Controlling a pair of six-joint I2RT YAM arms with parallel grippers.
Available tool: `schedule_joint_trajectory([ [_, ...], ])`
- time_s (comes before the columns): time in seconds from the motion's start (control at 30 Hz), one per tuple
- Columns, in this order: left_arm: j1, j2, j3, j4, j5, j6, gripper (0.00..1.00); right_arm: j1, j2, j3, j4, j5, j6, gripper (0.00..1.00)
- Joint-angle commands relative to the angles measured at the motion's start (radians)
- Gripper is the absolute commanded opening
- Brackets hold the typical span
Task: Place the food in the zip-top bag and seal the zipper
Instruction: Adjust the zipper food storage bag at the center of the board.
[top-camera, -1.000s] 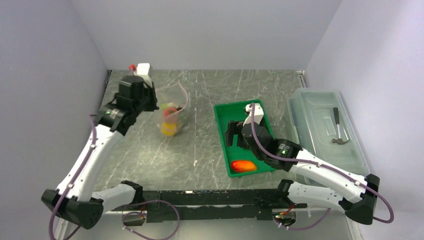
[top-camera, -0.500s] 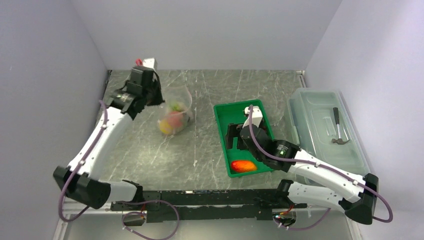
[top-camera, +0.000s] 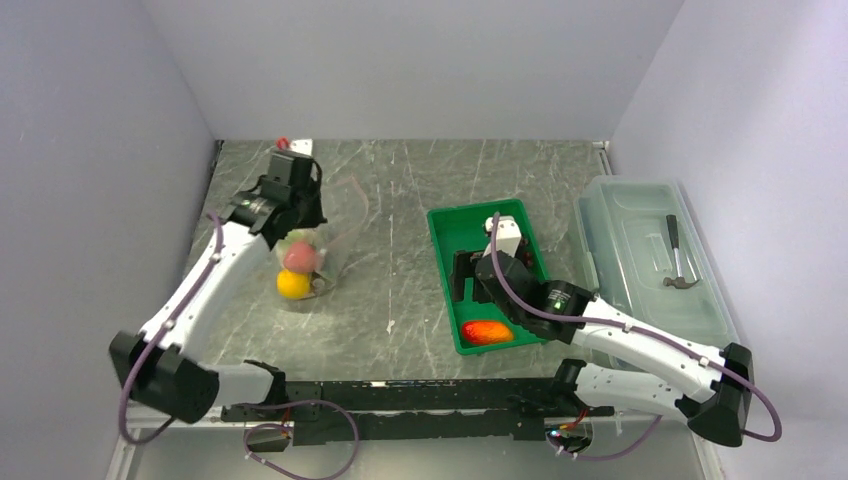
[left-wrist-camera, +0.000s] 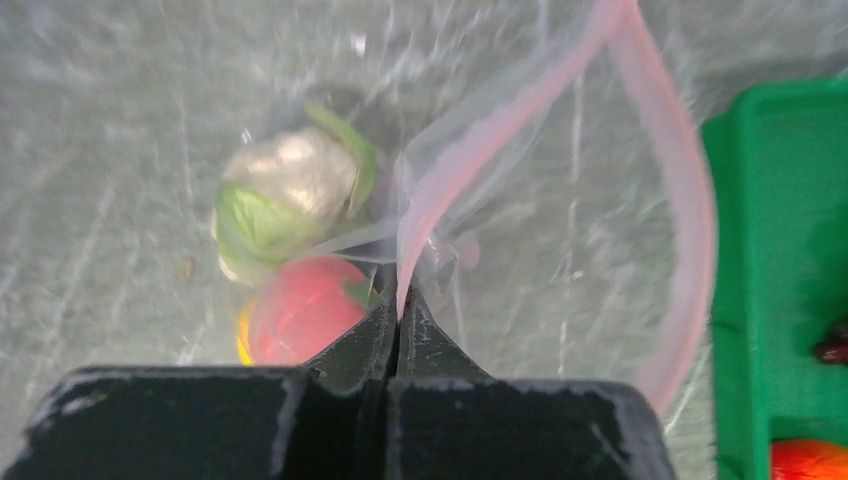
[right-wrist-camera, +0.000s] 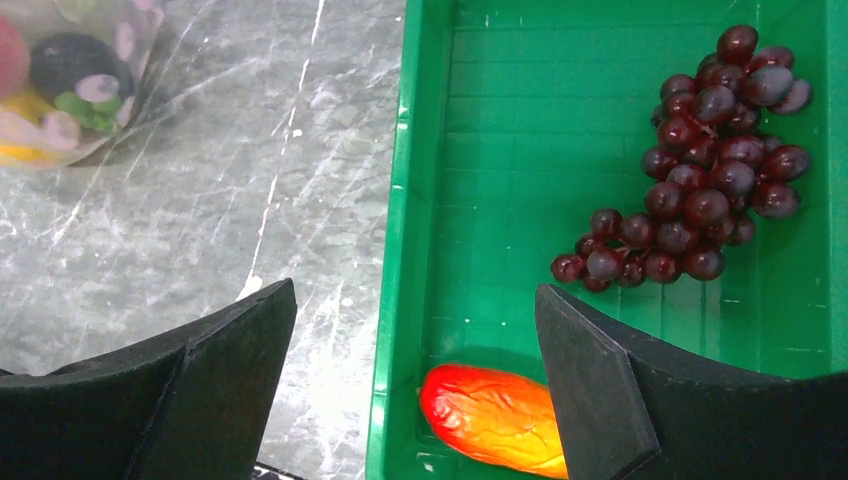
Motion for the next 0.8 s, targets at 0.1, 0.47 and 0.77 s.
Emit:
schedule_joint_trajectory([
  [0.1, -0.002, 0.045, 0.025, 0.025, 0.067, -0.036, 0.0, 0.001, -0.014, 0.001, -0.02, 0.021, 0.022, 0.93],
  [0.47, -0.002, -0.055, 0.21, -0.041, 0.091, 0.006, 0.03, 0.001, -0.024, 0.003, -0.026, 0.036, 0.023, 0.94],
  [0.77, -0.002, -0.079, -0.046, -0.011, 0.044, 0.003, 0.01, 0.001, -0.007, -0.004, -0.09, 0.05, 0.055, 0.95],
])
